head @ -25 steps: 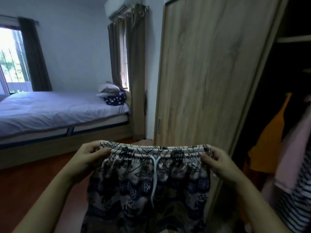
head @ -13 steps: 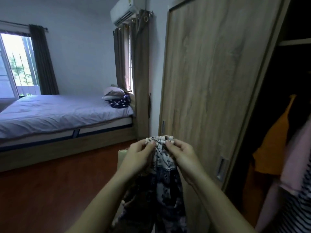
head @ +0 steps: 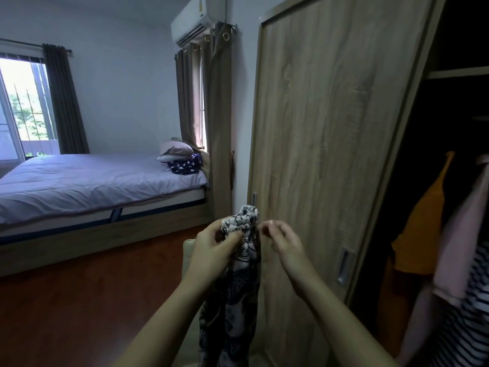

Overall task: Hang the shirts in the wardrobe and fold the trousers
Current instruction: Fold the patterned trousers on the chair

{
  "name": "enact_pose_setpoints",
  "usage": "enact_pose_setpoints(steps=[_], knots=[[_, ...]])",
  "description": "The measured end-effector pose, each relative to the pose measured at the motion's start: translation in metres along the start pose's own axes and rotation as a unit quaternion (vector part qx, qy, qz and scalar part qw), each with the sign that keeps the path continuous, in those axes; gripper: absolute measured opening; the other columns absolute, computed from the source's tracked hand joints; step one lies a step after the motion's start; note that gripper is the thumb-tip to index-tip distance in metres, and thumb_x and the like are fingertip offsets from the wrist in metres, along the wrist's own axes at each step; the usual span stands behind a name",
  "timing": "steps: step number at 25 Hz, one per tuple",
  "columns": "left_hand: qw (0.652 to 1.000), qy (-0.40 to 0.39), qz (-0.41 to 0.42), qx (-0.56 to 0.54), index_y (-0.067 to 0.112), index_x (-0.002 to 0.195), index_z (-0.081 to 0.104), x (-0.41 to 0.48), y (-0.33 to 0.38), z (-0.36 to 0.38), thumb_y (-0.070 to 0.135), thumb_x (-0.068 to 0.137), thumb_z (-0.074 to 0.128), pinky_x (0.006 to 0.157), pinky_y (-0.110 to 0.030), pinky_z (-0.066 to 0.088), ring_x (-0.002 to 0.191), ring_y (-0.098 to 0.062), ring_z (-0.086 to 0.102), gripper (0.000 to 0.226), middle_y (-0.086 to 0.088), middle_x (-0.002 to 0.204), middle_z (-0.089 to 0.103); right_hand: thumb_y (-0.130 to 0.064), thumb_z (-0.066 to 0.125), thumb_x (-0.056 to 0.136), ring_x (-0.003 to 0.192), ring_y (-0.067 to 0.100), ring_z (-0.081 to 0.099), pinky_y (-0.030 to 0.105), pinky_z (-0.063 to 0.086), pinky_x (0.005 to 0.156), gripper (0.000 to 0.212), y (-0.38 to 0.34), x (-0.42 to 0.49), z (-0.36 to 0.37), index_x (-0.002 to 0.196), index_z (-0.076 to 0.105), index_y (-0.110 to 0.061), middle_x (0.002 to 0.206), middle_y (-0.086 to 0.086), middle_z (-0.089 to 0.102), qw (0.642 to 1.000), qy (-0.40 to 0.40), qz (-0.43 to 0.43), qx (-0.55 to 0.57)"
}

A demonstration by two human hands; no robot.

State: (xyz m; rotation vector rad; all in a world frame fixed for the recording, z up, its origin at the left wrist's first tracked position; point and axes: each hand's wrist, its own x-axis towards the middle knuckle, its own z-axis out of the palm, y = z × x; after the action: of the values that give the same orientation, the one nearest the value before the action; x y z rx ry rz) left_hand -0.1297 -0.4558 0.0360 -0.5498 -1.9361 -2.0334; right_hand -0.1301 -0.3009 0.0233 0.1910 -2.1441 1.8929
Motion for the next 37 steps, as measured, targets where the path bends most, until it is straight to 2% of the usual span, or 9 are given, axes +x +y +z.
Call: enact_pose_setpoints(steps=[4,10,14,18,22,26,31,34,37], knots=[[0.987,-0.146,-0.029,-0.064,0.009,0.106,0.068,0.003,0.002,-0.018,0.009,0.078,0.065,0.076,-0.024,0.052,0.091,-0.016,0.067,0.028,-0.012,0.1,0.072,-0.077,0.072,0.042,0.111,-0.007,0.055,0.014,0.045,0.091,0.103,0.014,0.003,-0.018,0.125,0.04,-0.025,0.12,-0.016,0.056,0.999,-0.032,-0.03,-0.005],[0.969,-0.241,-0.049,0.036,0.014,0.104,0.066,0.013,0.008,-0.055,0.014,0.071,0.059,0.06,-0.015,0.044,0.063,-0.003,0.053,0.033,0.006,0.074,0.063,-0.024,0.077,0.066,0.069,0.0,0.065,0.017,0.05,0.065,0.025,0.001,-0.001,-0.033,0.087,0.066,-0.018,0.073,-0.011,0.072,0.994,-0.031,-0.107,-0.017],[0.948,-0.242,-0.004,0.206,0.029,0.112,0.059,0.016,0.007,-0.056,0.037,0.064,0.055,0.07,-0.025,0.052,0.075,-0.005,0.063,0.049,0.008,0.097,0.068,-0.041,0.081,0.058,0.067,0.005,0.068,0.02,0.054,0.064,0.032,-0.004,-0.009,-0.03,0.082,0.071,-0.023,0.074,-0.006,0.073,0.983,-0.016,-0.146,-0.11],[0.922,-0.264,0.059,0.279,0.032,0.132,0.05,0.017,0.004,-0.035,0.067,0.069,0.052,0.087,-0.012,0.044,0.106,0.009,0.055,0.072,0.014,0.121,0.061,-0.039,0.082,0.059,0.074,0.008,0.069,0.025,0.055,0.071,0.034,-0.007,-0.012,-0.026,0.086,0.072,-0.022,0.08,-0.003,0.074,0.979,0.006,-0.164,-0.121],[0.874,-0.282,0.132,0.373,0.024,0.108,0.068,0.032,0.009,-0.021,0.074,0.07,0.053,0.078,-0.035,0.051,0.085,-0.005,0.065,0.065,0.005,0.094,0.072,-0.04,0.078,0.067,0.095,0.001,0.064,0.025,0.052,0.086,0.049,0.006,-0.013,-0.042,0.111,0.056,-0.036,0.104,-0.007,0.067,0.99,-0.007,-0.132,-0.055],[0.873,-0.26,0.201,0.36,0.019,0.091,0.072,0.052,0.045,-0.008,0.061,0.076,0.053,0.064,-0.037,0.048,0.067,-0.012,0.063,0.048,-0.001,0.074,0.069,-0.044,0.074,0.072,0.111,-0.005,0.055,0.011,0.044,0.091,0.063,0.068,-0.027,-0.036,0.123,0.036,-0.043,0.122,-0.015,0.056,0.991,0.048,-0.104,-0.065],[0.918,-0.203,0.143,0.309,0.022,0.083,0.07,0.09,0.088,-0.054,0.056,0.078,0.064,0.061,-0.023,0.045,0.065,-0.003,0.052,0.035,0.005,0.069,0.065,-0.023,0.054,0.093,0.119,0.004,0.052,0.021,0.045,0.098,0.042,0.171,-0.048,-0.025,0.132,0.037,-0.027,0.128,-0.005,0.055,0.991,-0.023,-0.005,-0.131],[0.94,-0.139,0.09,0.299,0.019,0.08,0.069,0.099,0.087,-0.103,0.053,0.08,0.064,0.047,-0.01,0.038,0.05,0.002,0.049,0.034,0.009,0.056,0.06,-0.014,0.045,0.097,0.098,0.007,0.061,0.025,0.05,0.082,0.017,0.193,-0.047,-0.026,0.111,0.049,-0.023,0.108,0.001,0.063,0.992,0.009,0.039,-0.119],[0.915,-0.082,0.047,0.392,0.025,0.08,0.067,0.097,0.037,-0.164,0.066,0.073,0.054,0.055,-0.024,0.041,0.052,-0.012,0.046,0.044,-0.002,0.059,0.054,-0.012,0.041,0.099,0.077,0.023,0.06,0.021,0.045,0.068,0.019,0.209,-0.04,-0.025,0.094,0.059,-0.016,0.086,0.008,0.063,0.985,0.05,0.054,-0.158]])
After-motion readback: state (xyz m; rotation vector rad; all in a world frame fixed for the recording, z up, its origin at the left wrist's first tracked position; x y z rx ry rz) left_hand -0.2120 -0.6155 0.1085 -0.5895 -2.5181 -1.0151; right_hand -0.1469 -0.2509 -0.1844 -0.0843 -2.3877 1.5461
